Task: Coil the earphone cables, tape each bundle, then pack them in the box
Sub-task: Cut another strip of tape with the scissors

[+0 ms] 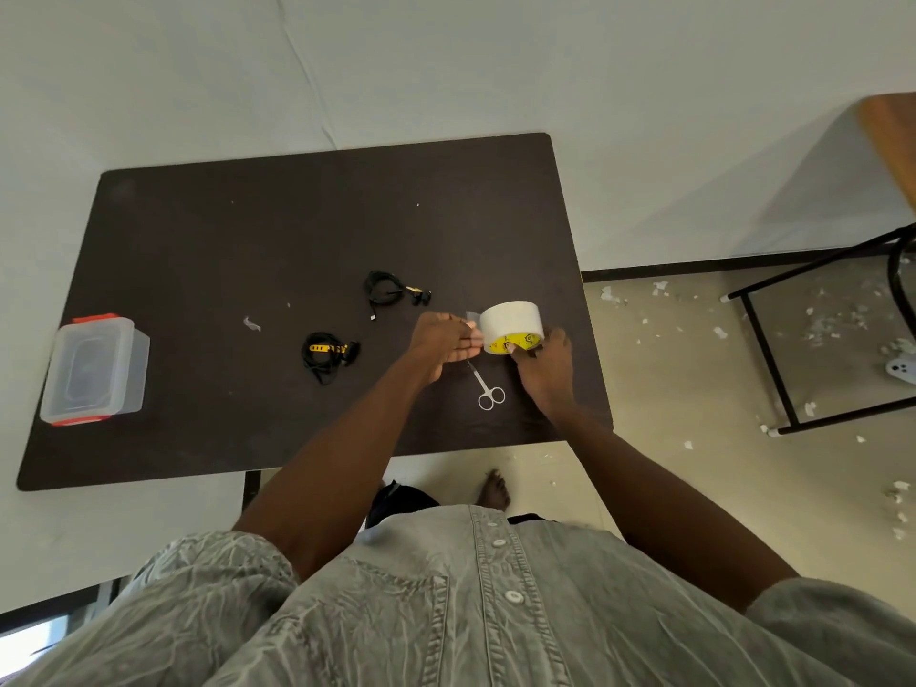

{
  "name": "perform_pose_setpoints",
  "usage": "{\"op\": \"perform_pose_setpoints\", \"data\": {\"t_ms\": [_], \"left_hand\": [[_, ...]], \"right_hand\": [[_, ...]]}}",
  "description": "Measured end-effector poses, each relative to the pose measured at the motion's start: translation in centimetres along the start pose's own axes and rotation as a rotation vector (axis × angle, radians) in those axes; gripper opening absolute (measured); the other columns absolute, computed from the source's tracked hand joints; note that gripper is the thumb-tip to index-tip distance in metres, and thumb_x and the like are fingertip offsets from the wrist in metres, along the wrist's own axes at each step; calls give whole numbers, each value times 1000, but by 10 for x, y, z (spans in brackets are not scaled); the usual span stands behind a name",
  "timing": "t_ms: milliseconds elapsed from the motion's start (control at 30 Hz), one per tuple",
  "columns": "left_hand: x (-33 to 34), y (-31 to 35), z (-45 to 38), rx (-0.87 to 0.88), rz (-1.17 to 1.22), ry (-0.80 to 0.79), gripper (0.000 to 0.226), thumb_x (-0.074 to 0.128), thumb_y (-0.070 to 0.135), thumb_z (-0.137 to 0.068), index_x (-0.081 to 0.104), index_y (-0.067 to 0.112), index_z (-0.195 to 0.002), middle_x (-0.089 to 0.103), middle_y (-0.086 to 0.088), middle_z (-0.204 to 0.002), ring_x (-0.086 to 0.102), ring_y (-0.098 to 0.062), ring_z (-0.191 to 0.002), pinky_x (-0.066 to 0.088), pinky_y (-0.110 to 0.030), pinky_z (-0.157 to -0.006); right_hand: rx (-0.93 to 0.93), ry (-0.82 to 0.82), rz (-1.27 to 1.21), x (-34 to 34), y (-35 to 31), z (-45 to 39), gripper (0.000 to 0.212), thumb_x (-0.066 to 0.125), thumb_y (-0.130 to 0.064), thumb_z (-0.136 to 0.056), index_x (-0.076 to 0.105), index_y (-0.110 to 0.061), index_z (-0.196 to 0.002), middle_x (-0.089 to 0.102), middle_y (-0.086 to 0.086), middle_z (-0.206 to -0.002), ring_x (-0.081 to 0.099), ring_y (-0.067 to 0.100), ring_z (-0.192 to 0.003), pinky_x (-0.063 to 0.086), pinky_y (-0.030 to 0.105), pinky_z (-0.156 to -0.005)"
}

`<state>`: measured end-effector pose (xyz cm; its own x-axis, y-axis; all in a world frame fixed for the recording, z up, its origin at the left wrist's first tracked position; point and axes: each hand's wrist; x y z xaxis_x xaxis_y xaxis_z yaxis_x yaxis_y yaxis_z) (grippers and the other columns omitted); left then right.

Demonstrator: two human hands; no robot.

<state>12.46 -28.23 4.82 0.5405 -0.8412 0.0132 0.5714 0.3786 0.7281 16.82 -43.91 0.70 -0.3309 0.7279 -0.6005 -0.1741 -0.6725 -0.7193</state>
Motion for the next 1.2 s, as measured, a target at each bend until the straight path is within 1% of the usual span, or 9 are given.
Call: {"op": "perform_pose_setpoints", "data": {"t_ms": [100, 200, 333, 533, 667, 767, 900, 1033, 1200], "left_hand": [[1, 2, 0, 7, -38, -6, 10, 54, -1, -94, 59, 3, -86, 68, -20, -91, 69, -27, -81, 59, -31, -71], [0, 3, -1, 4, -43, -10, 10, 54, 0, -94, 59, 2, -86, 68, -20, -92, 69, -25, -79, 60, -31, -70], [0, 3, 0, -17, -44, -24, 10, 52, -1, -95, 58, 2, -88, 67, -21, -95, 69, -29, -87, 58, -33, -73], [-5, -2, -2, -36, -3, -45, 8, 53, -2, -94, 60, 1, -91, 68, -23, -101, 70, -26, -85, 58, -35, -78], [-8, -5, -4, -56, -7, -42, 6, 57, 1, -92, 62, 5, -93, 70, -18, -104, 69, -24, -93, 54, -36, -89], [-9, -7, -6, -64, 3, -49, 5, 59, 2, -92, 62, 5, -93, 71, -17, -105, 69, -23, -95, 53, -35, -91], [-9, -8, -6, -73, 35, -65, 5, 60, 2, -91, 63, 6, -90, 70, -16, -100, 69, -24, -94, 53, -37, -93], [-12, -9, -8, -80, 48, -91, 4, 62, 2, -90, 64, 5, -92, 72, -14, -95, 70, -21, -89, 54, -36, -91], [-13, -10, -10, -84, 53, -99, 4, 63, 3, -89, 64, 6, -91, 72, -15, -97, 71, -22, -91, 55, -34, -87]], "right_hand": [[26, 89, 58, 5, 11, 21, 31, 65, -24, -91, 52, -5, -111, 52, 13, -121, 55, 26, -104, 47, 37, -88], [-158, -50, 225, 17, 20, 39, 31, 68, -36, -88, 58, -8, -97, 53, 8, -109, 51, 20, -93, 46, 33, -81], [-308, -203, 480, 31, 23, 48, 40, 74, -36, -82, 60, -6, -105, 48, 10, -117, 45, 25, -109, 44, 37, -91], [-120, -221, 334, 31, 14, 44, 29, 73, -19, -82, 52, -9, -99, 57, 12, -107, 58, 29, -98, 50, 42, -85], [12, -320, 124, 23, 21, 45, 10, 57, -10, -92, 48, -13, -88, 64, 12, -90, 66, 25, -70, 56, 36, -61], [144, -374, -230, 11, 30, 56, 10, 45, 0, -93, 49, -8, -90, 67, 17, -81, 61, 23, -49, 43, 26, -43], [266, -457, -558, -3, 36, 59, 12, 44, 3, -92, 53, -3, -97, 66, 18, -75, 65, 30, -58, 50, 32, -54], [418, -544, -937, -12, 34, 58, 27, 37, -18, -99, 59, -3, -98, 63, 18, -76, 66, 34, -69, 55, 39, -71], [423, -634, -1007, -18, 26, 59, 17, 41, -4, -96, 58, -3, -98, 65, 13, -76, 70, 28, -76, 59, 37, -77]]}}
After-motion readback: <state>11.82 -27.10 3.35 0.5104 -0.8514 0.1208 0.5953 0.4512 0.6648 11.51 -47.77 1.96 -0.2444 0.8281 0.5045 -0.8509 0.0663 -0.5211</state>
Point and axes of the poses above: each hand's wrist, its own z-axis away from the middle knuckle, its own x-axis out of the palm, y = z × x
